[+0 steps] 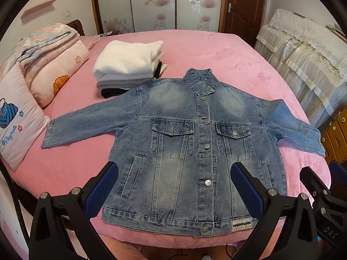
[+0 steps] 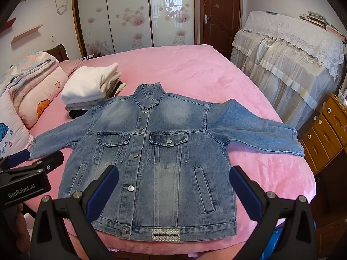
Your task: Fold large clothes
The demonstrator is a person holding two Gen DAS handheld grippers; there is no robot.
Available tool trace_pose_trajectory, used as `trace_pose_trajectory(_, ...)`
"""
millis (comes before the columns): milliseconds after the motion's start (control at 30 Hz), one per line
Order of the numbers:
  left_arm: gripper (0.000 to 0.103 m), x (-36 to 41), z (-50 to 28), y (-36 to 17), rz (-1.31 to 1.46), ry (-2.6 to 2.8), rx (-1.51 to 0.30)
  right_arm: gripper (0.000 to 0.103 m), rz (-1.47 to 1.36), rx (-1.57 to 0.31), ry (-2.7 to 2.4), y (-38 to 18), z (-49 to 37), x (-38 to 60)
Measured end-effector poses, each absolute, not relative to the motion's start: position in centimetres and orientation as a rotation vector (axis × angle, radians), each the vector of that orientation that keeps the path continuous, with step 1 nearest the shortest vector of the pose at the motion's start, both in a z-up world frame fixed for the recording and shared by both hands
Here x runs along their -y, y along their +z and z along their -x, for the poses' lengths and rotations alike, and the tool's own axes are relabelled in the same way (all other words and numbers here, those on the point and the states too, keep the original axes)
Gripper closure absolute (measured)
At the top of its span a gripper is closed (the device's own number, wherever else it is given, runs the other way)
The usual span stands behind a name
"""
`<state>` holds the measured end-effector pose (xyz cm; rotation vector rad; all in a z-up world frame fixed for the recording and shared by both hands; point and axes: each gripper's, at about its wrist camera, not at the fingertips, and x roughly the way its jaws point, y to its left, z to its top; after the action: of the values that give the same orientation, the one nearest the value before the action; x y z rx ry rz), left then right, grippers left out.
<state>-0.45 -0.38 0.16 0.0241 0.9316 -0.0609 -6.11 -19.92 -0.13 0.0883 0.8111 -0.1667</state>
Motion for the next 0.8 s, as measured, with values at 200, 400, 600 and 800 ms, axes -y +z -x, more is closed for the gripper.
trace_pose_trajectory(200,0.000,0.37,0.65,0.21,-0.020,-0.059,-0.936,0.001,-0.088,-0.813,-0.163,-0.16,6.23,19.86)
trace_pose_trajectory(400,0.000,0.41,0.95,-0.08,-0.022,-0.062,-0.941,0.001,-0.088,-0.813,-0.163,-0.12,6.31,19.92)
trace_pose_trajectory(600,0.000,0.56,1.23,-0.08,-0.026,-0.064,-0.939,0.001,-0.088,-0.813,-0.163,-0.08,6.45,19.85)
trace_pose_trajectory(800,0.000,0.67,1.28,0.01,-0.029,-0.067,-0.939,0.001,-0.084,-0.815,-0.159,-0.05,6.54,19.93)
